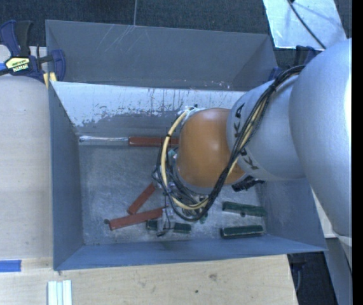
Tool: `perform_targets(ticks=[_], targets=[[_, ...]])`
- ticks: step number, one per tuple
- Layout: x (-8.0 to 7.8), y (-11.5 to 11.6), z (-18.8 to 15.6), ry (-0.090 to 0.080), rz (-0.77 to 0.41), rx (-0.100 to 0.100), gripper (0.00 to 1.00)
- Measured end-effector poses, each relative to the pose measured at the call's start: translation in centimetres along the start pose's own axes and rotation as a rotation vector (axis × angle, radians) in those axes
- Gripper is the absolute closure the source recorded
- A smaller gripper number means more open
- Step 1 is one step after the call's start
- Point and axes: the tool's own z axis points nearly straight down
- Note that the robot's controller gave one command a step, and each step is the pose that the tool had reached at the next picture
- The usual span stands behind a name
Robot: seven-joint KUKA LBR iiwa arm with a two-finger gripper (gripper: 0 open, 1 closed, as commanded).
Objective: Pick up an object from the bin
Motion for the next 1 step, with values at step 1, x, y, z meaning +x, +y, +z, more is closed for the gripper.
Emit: perform_targets(ticks=[1], targets=[[-0.21,2.35,-0.23,-0.004,0.007,0.000,0.00]])
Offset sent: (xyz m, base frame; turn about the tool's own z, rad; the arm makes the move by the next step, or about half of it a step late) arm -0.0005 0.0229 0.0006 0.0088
